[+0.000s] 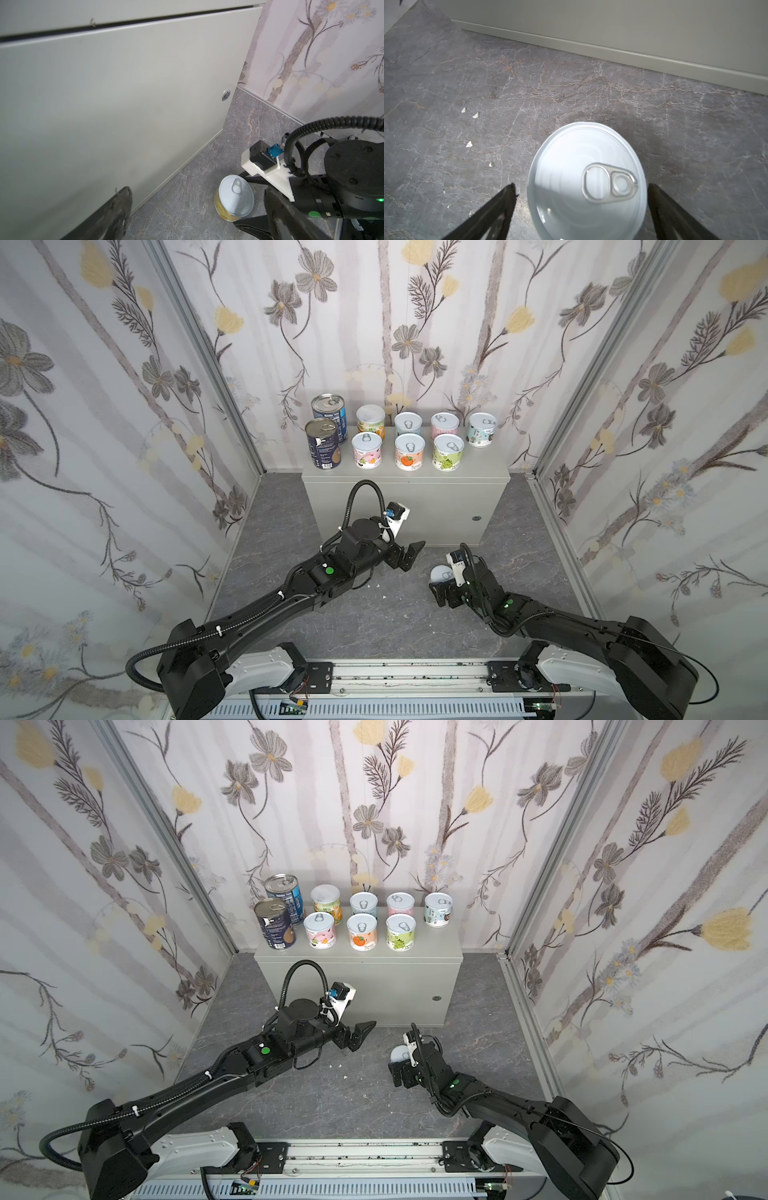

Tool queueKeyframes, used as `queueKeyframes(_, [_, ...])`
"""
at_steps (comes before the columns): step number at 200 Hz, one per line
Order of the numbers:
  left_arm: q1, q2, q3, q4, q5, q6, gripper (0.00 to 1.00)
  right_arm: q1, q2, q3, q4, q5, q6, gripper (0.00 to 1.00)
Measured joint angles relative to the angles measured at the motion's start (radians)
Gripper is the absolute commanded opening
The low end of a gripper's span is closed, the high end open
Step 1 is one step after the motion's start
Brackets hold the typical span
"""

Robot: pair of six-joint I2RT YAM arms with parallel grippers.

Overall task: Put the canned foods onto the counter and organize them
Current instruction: 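Lower the right gripper over the yellow-labelled can and close it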

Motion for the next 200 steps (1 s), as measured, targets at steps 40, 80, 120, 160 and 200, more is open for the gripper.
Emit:
queueKeyframes(40, [0.000,0.000,-0.013,0.014,0.005,0.000,1.00,0.003,0.087,0.019,0.048,0.001,-0.103,0.92])
queueKeyframes(80, [0.000,-0.001,-0.014,0.026,0.007,0.000,1.00,0.010,0.178,0.056,0.066,0.010,-0.120,0.86])
queueKeyframes(120, [0.000,-0.012,-0.016,0.025,0.001,0.000,1.00,0.015,0.172,0.043,0.108,0.043,-0.120,0.76])
queueKeyframes(160, [0.000,-0.037,-0.039,0.025,-0.019,-0.002,1.00,0.015,0.173,0.043,0.114,0.050,-0.116,0.63])
queueKeyframes(200, [0.000,-0.047,-0.044,0.026,-0.029,0.003,1.00,0.022,0.171,0.043,0.129,0.073,-0.108,0.49])
